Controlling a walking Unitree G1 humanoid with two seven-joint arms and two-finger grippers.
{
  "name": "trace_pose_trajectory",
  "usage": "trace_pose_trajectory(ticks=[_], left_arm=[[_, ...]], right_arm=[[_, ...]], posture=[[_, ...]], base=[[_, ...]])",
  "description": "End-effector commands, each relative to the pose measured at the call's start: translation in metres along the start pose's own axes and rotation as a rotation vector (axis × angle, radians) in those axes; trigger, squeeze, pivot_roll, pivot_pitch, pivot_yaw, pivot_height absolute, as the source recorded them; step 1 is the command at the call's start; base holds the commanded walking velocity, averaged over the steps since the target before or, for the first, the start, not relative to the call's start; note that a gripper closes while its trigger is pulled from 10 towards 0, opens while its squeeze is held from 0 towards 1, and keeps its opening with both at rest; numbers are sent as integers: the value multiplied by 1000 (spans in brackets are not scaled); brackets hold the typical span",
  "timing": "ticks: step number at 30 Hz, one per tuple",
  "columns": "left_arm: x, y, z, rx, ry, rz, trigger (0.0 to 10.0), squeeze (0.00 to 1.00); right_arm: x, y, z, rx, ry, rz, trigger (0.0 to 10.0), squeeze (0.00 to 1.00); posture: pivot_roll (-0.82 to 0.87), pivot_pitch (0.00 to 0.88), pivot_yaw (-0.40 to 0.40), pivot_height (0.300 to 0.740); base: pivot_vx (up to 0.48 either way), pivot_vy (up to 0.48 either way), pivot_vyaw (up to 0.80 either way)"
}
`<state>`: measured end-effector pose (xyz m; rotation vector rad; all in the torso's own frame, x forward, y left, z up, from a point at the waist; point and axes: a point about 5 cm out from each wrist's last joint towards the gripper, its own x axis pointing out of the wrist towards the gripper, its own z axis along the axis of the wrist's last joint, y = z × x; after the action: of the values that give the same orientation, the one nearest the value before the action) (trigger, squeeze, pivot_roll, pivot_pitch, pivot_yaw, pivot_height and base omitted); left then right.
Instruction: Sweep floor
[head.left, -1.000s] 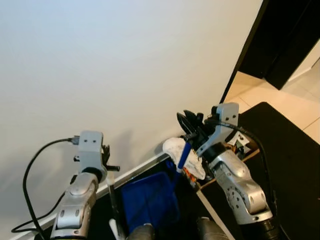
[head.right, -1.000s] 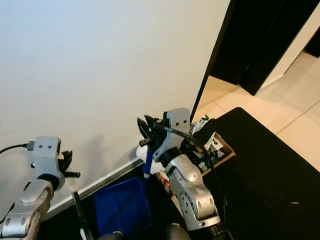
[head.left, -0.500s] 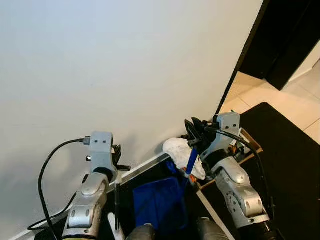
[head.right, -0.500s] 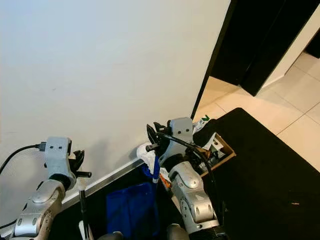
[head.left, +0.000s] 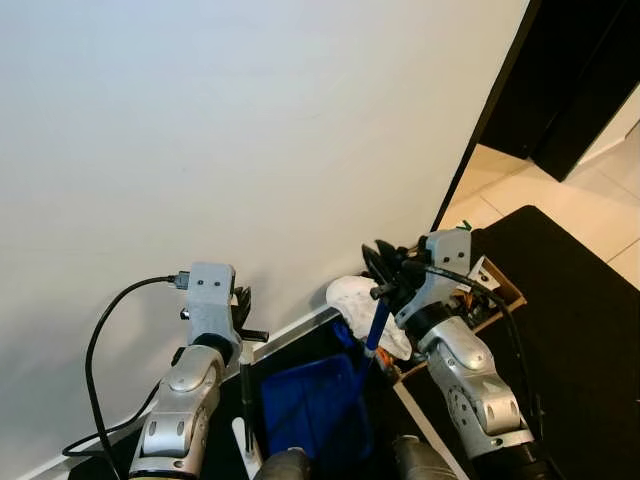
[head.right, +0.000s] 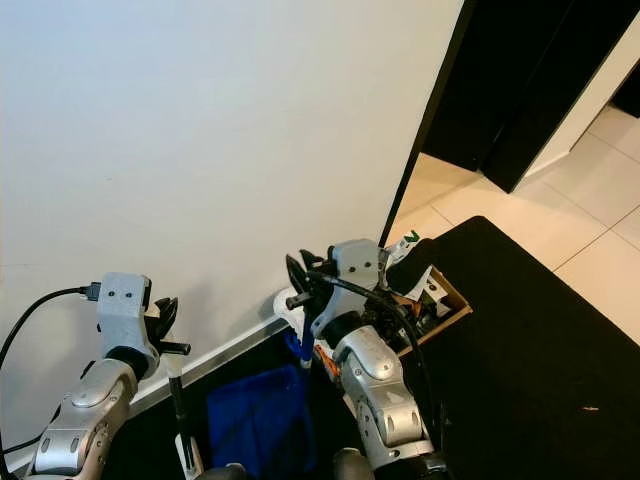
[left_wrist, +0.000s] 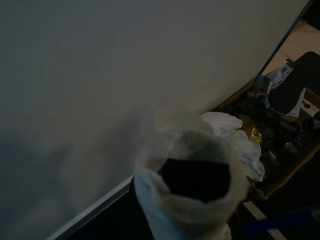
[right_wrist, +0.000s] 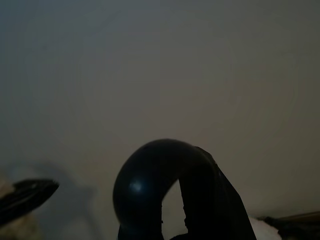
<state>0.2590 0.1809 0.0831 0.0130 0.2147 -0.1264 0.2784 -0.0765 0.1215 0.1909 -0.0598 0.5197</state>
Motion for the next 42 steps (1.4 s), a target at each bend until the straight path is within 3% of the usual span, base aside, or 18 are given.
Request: trace_pose_trajectory(ticks=[1, 7, 10, 11, 14, 19, 22, 25, 32, 38, 42], left_arm=[[-3, -2, -1, 6, -7, -4, 10000, 0], [-3, -2, -3, 15, 0, -6, 10000, 0], [-2, -3, -5, 13, 8, -9, 10000, 0], [0, -3, -6, 13, 13, -9, 10000, 0], [1, -3, -6, 14, 14, -9, 10000, 0], [3, -4, -5, 14, 11, -9, 10000, 0], [2, -4, -5, 13, 14, -8, 10000, 0], [-2, -6, -6, 13, 21, -12, 10000, 0], [-9, -3, -4, 17, 23, 2, 10000, 0], [-12, -1, -6, 13, 24, 24, 10000, 0], [-12, -3, -8, 14, 26, 23, 10000, 0]], right_arm=[[-5, 0, 2, -5, -5, 1, 10000, 0], [-17, -9, 3, -22, -7, -39, 10000, 0], [-15, -9, 17, -48, -60, -33, 10000, 0], [-8, -10, 32, -70, -111, -25, 10000, 0], [-6, -10, 36, -77, -122, -25, 10000, 0], [0, -20, 26, -104, -94, -73, 10000, 0], [11, -32, 1, -41, -36, -136, 10000, 0], [28, -31, -10, -33, 6, -133, 10000, 0], [52, -33, 0, -98, 16, -96, 10000, 0], [54, -34, 5, -105, -10, -77, 10000, 0], [45, -34, 0, -120, -34, -90, 10000, 0]], posture=[[124, 109, -4, 740], [114, 106, 2, 740], [107, 104, 6, 740], [101, 102, 8, 740], [101, 102, 8, 740], [103, 104, 8, 740], [125, 126, 18, 740], [151, 151, 24, 740], [190, 172, 11, 740], [199, 168, -2, 740], [192, 155, -6, 740]], base=[[0, 0, 0], [0, 0, 0], [0, 0, 0], [0, 0, 0], [0, 0, 0], [0, 0, 0], [0, 0, 0], [0, 0, 0], [0, 0, 0], [0, 0, 0], [0, 0, 0]])
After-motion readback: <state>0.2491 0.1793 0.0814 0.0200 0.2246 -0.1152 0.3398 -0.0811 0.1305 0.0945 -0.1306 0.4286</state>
